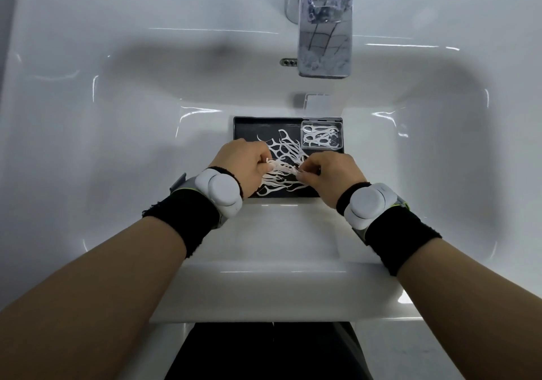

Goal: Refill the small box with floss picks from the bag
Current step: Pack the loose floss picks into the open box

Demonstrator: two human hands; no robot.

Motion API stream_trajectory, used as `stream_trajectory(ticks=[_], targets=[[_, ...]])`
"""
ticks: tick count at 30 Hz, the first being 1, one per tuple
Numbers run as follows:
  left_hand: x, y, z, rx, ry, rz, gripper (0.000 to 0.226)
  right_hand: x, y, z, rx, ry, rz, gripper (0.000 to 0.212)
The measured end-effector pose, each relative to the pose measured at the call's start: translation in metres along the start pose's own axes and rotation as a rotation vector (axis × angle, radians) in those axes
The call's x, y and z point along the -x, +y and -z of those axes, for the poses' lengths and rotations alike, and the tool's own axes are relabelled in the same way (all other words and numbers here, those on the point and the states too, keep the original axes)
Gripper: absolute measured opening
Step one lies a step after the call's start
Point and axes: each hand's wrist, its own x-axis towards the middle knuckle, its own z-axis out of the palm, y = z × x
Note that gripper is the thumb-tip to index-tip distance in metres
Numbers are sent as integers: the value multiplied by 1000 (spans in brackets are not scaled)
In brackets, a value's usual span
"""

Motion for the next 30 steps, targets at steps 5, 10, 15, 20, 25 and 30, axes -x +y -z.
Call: stream_trajectory(ticks=[5, 10, 15, 20, 25, 30], targets=[[-1, 15, 12, 98, 69, 47, 16, 0, 11, 8, -2, -38, -29, 20], [-7, 29, 15, 164, 113, 71, 17, 0, 8, 17, -191, 17, 27, 50], [-14, 40, 13, 236, 130, 76, 16, -6, 3, 22, -369, -16, 5, 21], [-20, 46, 9, 246, 114, 78, 19, -12, 18, 34, -353, 46, -31, 25], [-29, 46, 5, 275, 123, 133, 12, -16, 34, 45, -342, 62, -81, 21], [-33, 48, 2, 256, 190, 169, 13, -28, 42, 49, -224, 159, -80, 28]])
